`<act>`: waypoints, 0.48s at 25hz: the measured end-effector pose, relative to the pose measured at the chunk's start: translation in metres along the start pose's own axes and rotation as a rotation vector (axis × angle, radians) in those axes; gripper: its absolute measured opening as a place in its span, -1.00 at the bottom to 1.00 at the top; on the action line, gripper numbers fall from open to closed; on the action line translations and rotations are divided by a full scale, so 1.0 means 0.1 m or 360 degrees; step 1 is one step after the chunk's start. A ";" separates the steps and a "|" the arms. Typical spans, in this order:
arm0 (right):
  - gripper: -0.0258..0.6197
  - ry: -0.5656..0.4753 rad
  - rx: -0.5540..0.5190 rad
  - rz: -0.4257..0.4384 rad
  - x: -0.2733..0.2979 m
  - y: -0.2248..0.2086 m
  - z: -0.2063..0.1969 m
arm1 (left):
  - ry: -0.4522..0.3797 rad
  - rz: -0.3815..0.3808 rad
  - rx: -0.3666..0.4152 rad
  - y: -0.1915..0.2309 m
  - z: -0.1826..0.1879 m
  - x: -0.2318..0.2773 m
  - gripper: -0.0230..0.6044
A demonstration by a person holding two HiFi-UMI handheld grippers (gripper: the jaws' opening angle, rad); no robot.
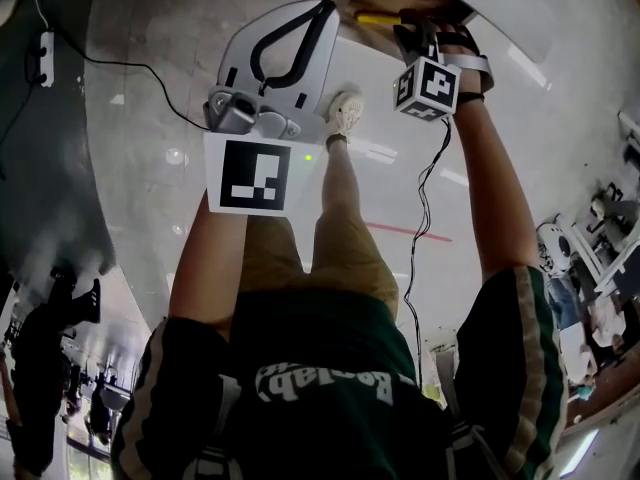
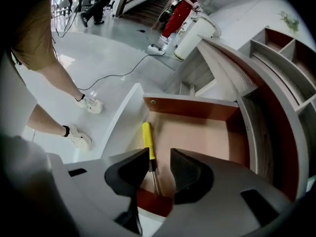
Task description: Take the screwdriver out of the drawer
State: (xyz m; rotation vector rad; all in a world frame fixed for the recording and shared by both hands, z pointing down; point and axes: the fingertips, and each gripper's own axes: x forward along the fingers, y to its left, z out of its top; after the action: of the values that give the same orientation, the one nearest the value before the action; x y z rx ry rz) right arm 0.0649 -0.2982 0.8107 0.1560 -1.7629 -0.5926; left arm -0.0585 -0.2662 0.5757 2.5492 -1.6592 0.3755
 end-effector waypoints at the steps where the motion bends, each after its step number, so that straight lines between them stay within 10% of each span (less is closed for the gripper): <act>1: -0.48 0.0024 -0.0020 0.0003 0.03 0.01 -0.02 | 0.0002 -0.0001 0.0001 0.01 0.00 -0.01 -0.87; 12: -0.48 0.0220 -0.0239 0.0081 0.23 0.17 -0.19 | 0.0004 0.0003 -0.0027 0.04 -0.03 -0.06 -0.87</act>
State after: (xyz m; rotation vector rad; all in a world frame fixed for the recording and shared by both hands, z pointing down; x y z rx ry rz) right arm 0.0794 -0.2983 0.8415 0.0468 -1.5784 -0.6593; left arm -0.0653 -0.2616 0.5768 2.5344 -1.6568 0.3629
